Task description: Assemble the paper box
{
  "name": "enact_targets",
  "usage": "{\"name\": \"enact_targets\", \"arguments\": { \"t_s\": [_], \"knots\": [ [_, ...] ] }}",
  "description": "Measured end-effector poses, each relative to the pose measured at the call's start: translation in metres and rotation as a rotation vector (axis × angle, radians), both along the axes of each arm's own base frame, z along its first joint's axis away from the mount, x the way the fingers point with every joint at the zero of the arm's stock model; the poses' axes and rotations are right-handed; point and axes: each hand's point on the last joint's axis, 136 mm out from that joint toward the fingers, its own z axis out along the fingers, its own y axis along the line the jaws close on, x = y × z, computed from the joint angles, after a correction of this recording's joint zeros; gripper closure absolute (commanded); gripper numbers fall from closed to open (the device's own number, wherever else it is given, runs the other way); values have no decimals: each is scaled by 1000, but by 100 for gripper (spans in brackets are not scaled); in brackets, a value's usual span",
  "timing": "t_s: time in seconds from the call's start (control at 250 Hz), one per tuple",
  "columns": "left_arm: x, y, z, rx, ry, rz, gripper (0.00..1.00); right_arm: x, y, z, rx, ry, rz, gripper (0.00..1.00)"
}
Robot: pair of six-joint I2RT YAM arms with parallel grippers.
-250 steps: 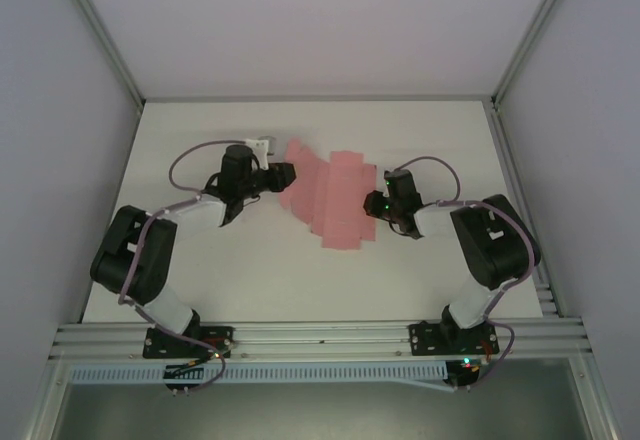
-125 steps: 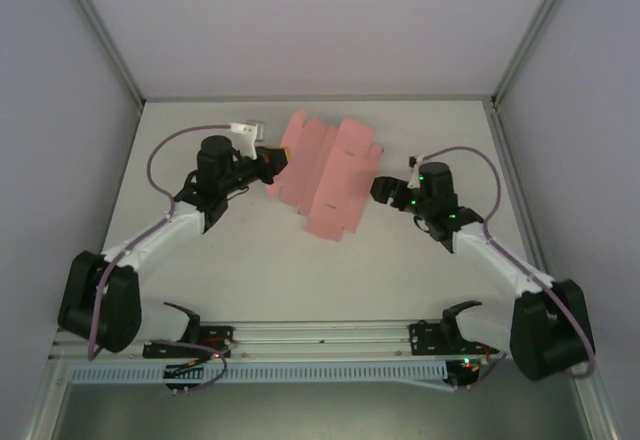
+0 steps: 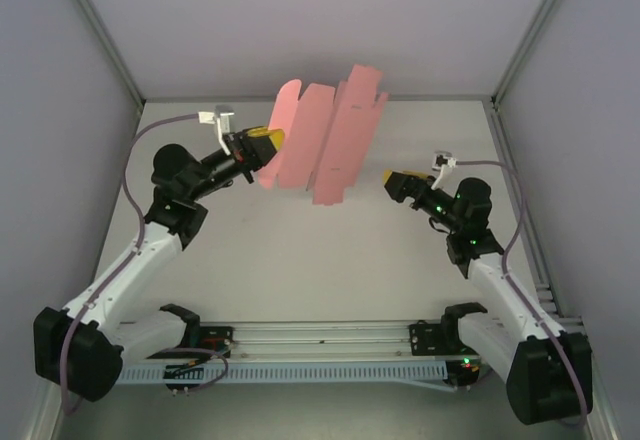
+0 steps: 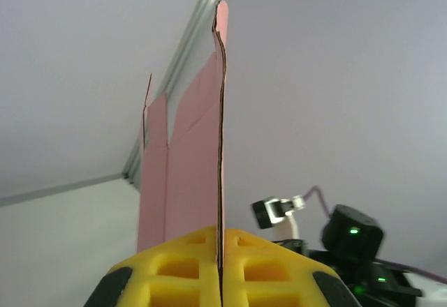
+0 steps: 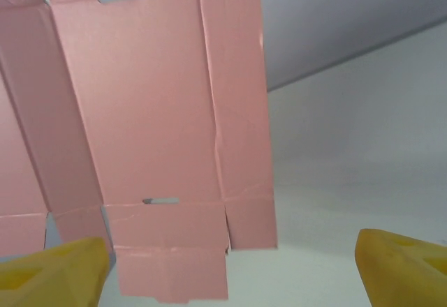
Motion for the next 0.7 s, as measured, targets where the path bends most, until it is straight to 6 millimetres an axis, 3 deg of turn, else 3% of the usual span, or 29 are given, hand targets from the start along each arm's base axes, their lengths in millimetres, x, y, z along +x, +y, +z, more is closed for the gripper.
{"name": "enact_targets", "arguments": {
  "t_s": [0.172,0.248,0.391,0.531,0.703],
  "knots": [
    [-17,1,21,-46,-33,-60,100,9,13,6,67,-12,79,18],
    [-22,1,25,-56,-40,-76,100,12,17,15,97,-35,107,30],
    [-24,2,28,-63,-43,-83,100,14,21,41,166,-114,150,74],
    [-23,4,30,-69,-49,-66,100,14,25,58,206,-154,198,100],
    [-14,10,26,-53,-35,13,100,9,29,63,209,-178,237,100]
  ]
}}
